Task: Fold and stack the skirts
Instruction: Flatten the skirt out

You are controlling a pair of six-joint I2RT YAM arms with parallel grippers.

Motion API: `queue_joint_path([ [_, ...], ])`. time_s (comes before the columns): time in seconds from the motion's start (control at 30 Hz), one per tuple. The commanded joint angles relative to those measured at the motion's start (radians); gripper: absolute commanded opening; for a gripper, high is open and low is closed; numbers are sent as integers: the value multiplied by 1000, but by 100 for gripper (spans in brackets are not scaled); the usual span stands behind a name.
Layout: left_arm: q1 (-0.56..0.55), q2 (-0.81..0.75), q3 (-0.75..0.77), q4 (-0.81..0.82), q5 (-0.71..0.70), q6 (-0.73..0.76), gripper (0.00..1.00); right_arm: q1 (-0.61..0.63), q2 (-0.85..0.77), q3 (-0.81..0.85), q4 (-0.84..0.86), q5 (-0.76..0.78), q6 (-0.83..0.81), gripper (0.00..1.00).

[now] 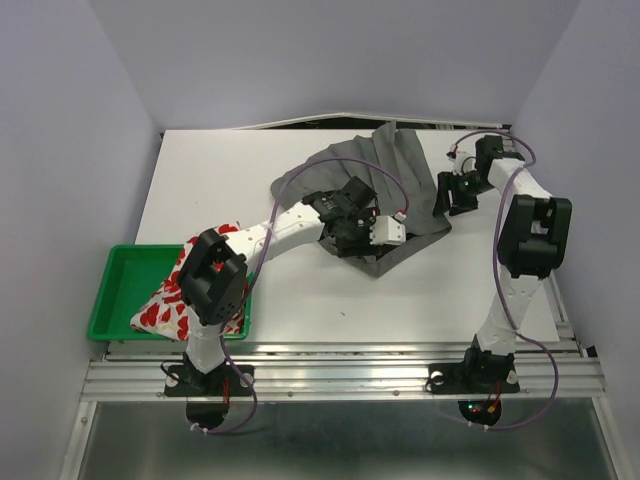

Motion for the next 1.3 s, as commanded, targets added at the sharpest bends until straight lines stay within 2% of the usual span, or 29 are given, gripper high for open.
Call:
queue_joint_path([
  [0.0, -56, -13, -19, 29, -66, 81, 70, -5, 34, 59, -52, -58, -7, 62],
  [0.3, -105, 50, -17, 81, -117, 110, 70, -5, 84, 71, -52, -62, 8, 45],
  [0.43, -111, 73, -31, 87, -116, 108, 66, -5, 88, 82, -58, -67, 11, 37],
  [0.63, -115, 31, -121, 102, -109, 136, 59, -5, 87, 94, -70, -73, 10, 12],
  [0.67, -115, 24, -131, 105, -102, 139, 57, -5, 87, 94, -70, -76, 13, 5],
  [0.73, -115, 1, -155, 107, -96, 144, 57, -5, 91, 97, -73, -81, 11, 1],
  [0.83, -115, -15, -168, 105, -85, 148, 56, -5, 87, 100, -76, -81, 13, 1],
  [0.9, -115, -15, -175, 102, -80, 150, 51, -5, 82, 100, -75, -84, 10, 1],
  [0.97, -117, -19, -186, 105, -76, 154, 40, -5, 76, 106, -76, -88, 10, 1],
  [1.0, -117, -27, -201, 109, -77, 158, 32, -5, 73, 108, -76, -91, 8, 1],
  [1.07, -118, -44, -226, 116, -82, 170, 21, -5, 67, 108, -78, -91, 5, 1],
  [1.13, -118, -82, -275, 142, -93, 179, 1, -14, 62, 111, -76, -91, 4, 1],
  [1.27, -117, -183, -367, 197, -129, 187, 0, -23, 65, 134, -99, -97, -4, 1],
])
